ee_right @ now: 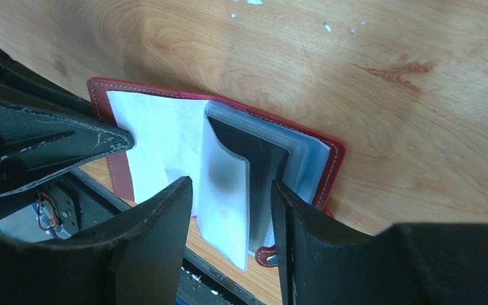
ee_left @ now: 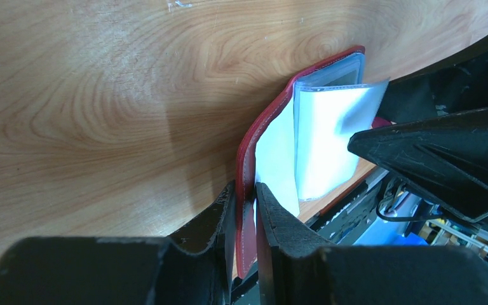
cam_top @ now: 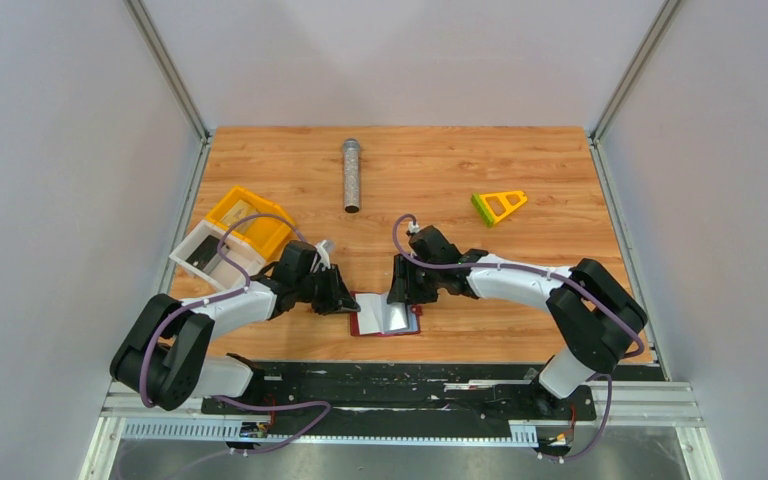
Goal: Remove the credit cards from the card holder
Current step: Remove the credit card from the card holder.
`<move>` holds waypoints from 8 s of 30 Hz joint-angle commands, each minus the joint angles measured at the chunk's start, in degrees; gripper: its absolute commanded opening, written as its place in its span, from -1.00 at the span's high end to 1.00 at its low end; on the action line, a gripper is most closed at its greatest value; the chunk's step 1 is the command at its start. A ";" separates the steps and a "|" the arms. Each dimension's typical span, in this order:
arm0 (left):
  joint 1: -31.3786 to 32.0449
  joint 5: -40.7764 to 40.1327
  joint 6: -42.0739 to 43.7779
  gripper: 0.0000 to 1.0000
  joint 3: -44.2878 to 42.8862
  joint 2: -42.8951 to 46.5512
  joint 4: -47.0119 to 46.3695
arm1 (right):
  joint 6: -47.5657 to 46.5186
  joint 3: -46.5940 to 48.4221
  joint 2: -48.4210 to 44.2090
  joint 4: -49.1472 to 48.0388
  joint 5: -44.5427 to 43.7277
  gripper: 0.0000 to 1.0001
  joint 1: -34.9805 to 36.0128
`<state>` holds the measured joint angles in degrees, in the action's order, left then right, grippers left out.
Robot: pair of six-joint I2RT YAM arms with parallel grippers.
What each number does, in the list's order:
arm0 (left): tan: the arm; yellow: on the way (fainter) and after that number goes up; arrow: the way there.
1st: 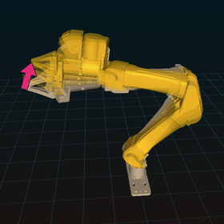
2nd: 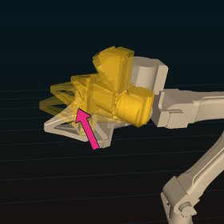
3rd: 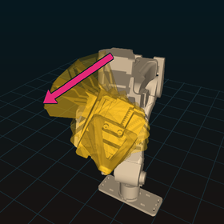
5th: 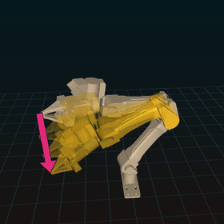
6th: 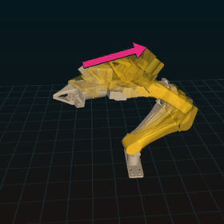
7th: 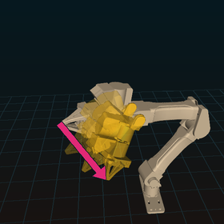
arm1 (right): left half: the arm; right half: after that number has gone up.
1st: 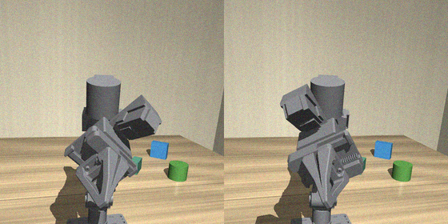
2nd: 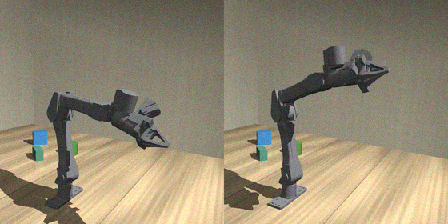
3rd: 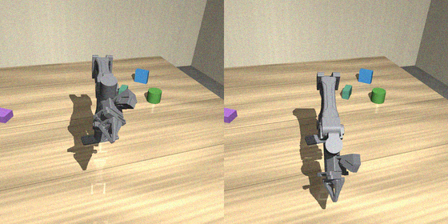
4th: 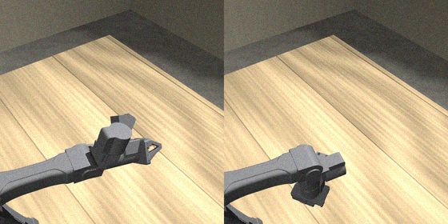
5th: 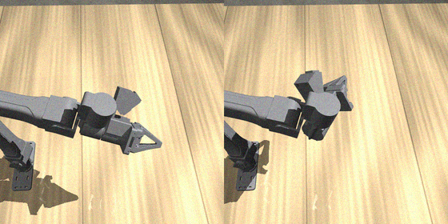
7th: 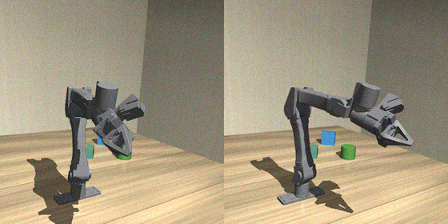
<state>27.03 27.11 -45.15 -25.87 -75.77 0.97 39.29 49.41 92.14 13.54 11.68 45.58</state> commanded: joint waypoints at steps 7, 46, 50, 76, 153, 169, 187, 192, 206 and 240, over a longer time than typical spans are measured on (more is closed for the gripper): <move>0.30 0.92 -0.84 0.51 0.79 -0.30 -3.13 | -0.15 0.74 -2.40 -5.37 6.17 0.08 0.84; -2.35 8.80 -6.14 0.40 -4.48 1.72 -4.29 | 1.91 1.99 5.28 -14.24 10.32 0.18 7.65; 0.17 7.96 -5.79 0.41 -3.91 -2.45 -6.61 | 1.29 2.85 1.91 -8.53 8.74 0.24 7.36; 2.44 8.71 -8.38 0.24 0.93 -9.57 -20.69 | -0.62 0.43 -5.26 3.99 -1.14 0.49 0.66; 3.26 10.50 -14.08 0.79 4.74 -16.48 -35.66 | 3.69 -5.36 0.89 1.40 -1.95 0.61 -0.49; 2.15 11.34 -13.28 1.00 5.11 -15.57 -35.32 | 3.51 -5.71 1.25 1.40 -2.04 0.61 -0.63; 0.71 7.69 -7.35 1.00 5.25 -7.94 -20.58 | 3.26 -5.14 0.31 1.93 -2.11 0.61 -0.85; -0.15 8.14 -7.49 1.00 6.11 -5.37 -20.53 | 2.57 -4.87 -0.46 2.17 -1.60 0.61 -0.85; -0.22 9.02 -6.71 1.00 5.23 -3.02 -19.07 | -5.98 -1.90 -6.36 -2.02 4.96 0.55 -0.89; -0.13 11.62 -10.35 0.77 5.31 -7.19 -27.61 | 0.04 -5.06 4.22 -10.81 9.07 0.56 -0.54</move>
<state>26.98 37.65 -56.42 -20.08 -84.42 -26.41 39.51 45.89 96.14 2.68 22.59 44.93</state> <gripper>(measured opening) 0.168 0.221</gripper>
